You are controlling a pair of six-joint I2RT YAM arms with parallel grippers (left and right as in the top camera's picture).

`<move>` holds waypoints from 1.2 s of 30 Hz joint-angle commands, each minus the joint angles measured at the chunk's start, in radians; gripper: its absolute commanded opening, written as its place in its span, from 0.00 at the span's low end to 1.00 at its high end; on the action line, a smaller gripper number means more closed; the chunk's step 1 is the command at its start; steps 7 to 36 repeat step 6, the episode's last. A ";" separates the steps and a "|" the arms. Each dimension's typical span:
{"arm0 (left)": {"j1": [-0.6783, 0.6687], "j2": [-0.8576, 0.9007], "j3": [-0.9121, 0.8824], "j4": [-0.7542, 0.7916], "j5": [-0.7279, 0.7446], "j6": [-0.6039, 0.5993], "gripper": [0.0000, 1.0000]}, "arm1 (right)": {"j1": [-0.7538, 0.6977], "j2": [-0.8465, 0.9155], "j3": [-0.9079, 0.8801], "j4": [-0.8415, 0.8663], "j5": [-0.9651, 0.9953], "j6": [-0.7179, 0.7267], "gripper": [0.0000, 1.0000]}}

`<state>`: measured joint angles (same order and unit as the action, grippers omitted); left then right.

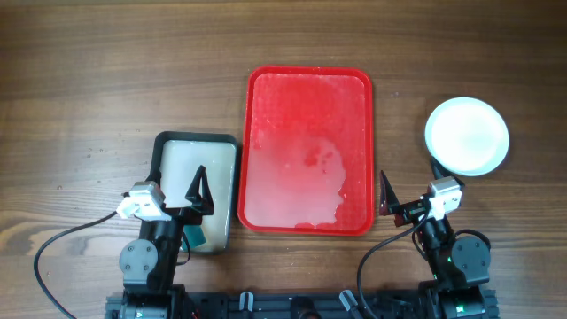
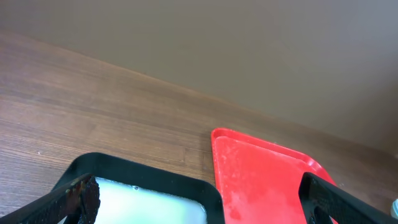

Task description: Clean dirty plates on tray and stack at the side

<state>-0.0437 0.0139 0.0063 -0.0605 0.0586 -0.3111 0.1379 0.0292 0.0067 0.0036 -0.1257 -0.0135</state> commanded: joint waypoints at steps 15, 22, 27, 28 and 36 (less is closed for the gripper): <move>0.002 -0.007 0.000 -0.011 0.016 0.013 1.00 | -0.006 0.001 -0.001 0.003 0.016 -0.012 1.00; 0.002 -0.007 0.000 -0.011 0.016 0.013 1.00 | -0.006 0.001 -0.001 0.003 0.016 -0.012 1.00; 0.002 -0.007 0.000 -0.011 0.016 0.013 1.00 | -0.006 0.001 -0.001 0.003 0.016 -0.012 1.00; 0.002 -0.007 0.000 -0.011 0.016 0.013 1.00 | -0.006 0.001 -0.001 0.003 0.016 -0.012 1.00; 0.002 -0.007 0.000 -0.011 0.016 0.013 1.00 | -0.006 0.001 -0.001 0.003 0.016 -0.012 1.00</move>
